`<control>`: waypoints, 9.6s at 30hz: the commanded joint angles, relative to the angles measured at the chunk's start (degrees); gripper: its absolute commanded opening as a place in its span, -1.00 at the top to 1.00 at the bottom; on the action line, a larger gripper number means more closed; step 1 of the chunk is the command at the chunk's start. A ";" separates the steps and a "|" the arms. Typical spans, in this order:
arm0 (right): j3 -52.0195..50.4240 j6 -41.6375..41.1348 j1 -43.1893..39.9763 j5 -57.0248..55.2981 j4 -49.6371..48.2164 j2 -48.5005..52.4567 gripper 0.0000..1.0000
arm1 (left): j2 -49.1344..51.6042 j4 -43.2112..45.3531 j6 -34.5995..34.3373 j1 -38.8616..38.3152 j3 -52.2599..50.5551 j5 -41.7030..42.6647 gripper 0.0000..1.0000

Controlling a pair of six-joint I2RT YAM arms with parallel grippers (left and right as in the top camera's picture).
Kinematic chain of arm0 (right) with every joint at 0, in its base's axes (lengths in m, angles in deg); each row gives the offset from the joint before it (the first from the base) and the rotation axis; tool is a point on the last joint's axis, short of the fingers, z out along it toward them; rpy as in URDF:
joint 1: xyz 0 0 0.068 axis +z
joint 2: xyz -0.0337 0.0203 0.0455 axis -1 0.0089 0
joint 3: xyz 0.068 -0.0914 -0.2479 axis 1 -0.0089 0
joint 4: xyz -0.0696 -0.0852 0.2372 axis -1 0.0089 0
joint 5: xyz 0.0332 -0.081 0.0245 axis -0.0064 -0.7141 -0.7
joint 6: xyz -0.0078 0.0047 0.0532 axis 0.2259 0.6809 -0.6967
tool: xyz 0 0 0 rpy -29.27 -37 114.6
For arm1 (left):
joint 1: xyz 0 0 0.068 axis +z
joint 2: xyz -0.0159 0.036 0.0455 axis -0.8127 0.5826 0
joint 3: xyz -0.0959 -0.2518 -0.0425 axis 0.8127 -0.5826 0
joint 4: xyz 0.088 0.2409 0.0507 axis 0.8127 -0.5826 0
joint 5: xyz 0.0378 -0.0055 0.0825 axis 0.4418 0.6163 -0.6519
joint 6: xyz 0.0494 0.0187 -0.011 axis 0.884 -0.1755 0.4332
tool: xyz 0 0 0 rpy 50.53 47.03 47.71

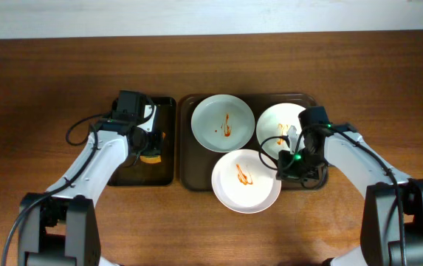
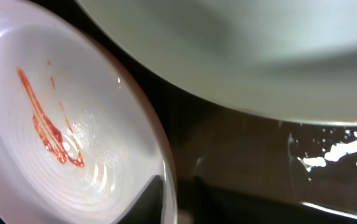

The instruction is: Clean dirty plates on tray and stack at the side

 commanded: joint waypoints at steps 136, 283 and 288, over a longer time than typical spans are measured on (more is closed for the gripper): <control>3.63 -3.34 16.94 -54.14 -7.93 -18.67 0.92 | 2.03 1.09 -7.08 -2.19 -0.42 -6.62 1.00; 18.18 -6.14 10.78 -5.64 1.25 13.31 0.92 | -2.58 -1.40 -12.94 -12.81 5.31 -7.15 1.00; 17.97 -6.16 10.84 -5.64 1.20 13.31 0.58 | -1.01 -3.45 -12.92 -5.20 4.00 -7.17 1.00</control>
